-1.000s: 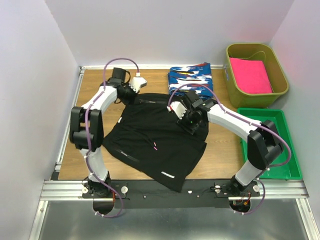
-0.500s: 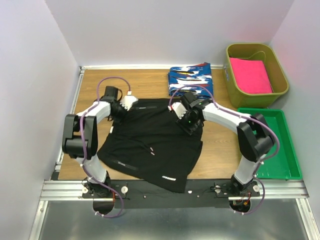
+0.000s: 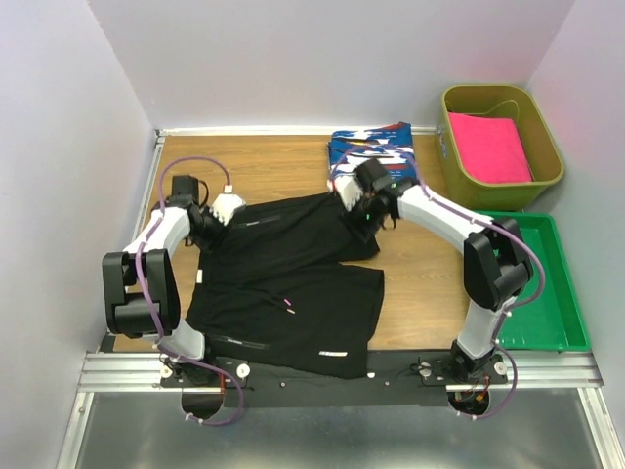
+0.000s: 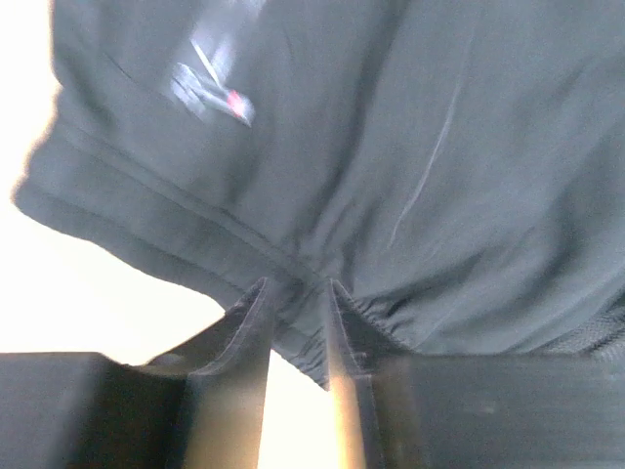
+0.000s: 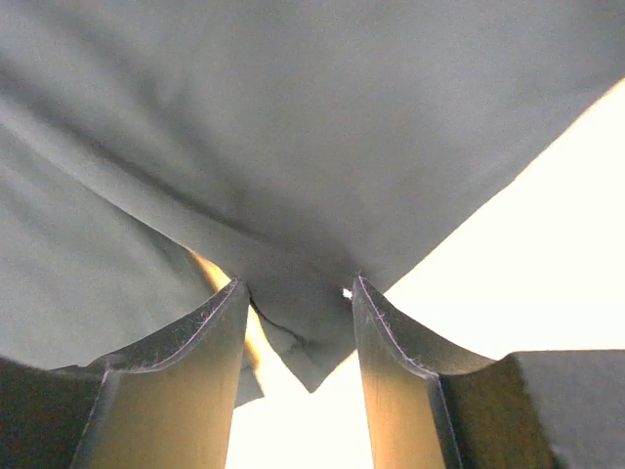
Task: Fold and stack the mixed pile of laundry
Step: Fold the shorts at the center of the board.
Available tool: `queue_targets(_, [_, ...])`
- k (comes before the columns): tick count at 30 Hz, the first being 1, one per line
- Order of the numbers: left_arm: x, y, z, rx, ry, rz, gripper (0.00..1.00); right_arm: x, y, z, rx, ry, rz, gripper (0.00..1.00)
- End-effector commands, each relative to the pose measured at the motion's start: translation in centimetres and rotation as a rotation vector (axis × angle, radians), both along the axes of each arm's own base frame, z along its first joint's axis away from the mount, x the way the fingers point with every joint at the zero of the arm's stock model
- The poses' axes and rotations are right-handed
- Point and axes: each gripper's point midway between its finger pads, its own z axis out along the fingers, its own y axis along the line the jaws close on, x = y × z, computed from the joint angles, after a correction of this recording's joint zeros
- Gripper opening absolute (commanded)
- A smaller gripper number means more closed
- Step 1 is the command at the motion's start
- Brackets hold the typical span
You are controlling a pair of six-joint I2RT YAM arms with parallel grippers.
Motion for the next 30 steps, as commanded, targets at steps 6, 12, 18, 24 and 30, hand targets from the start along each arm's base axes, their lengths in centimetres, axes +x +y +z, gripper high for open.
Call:
queue_targets(6, [6.8, -2.3, 8.4, -0.130, -0.229, -0.136, 0.52, 12.2, 0.2, 6.1, 0.212, -0.177, -0.115, 0.54])
queue_targets(12, [9.6, -1.8, 6.5, -0.131, -0.194, -0.099, 0.52, 12.0, 1.4, 2.8, 0.242, -0.072, -0.101, 0.53])
queue_targets(18, [10.7, -1.5, 3.8, -0.132, -0.139, -0.052, 0.50, 9.6, 0.6, -1.7, 0.198, 0.028, -0.107, 0.53])
queue_targets(24, [10.0, -1.0, 1.5, -0.113, -0.085, -0.031, 0.49, 5.7, -1.5, -5.1, 0.124, 0.106, -0.099, 0.52])
queue_targets(30, [7.6, -0.7, -0.4, -0.086, -0.026, -0.039, 0.45, -0.2, -2.2, -6.2, 0.106, 0.199, -0.041, 0.52])
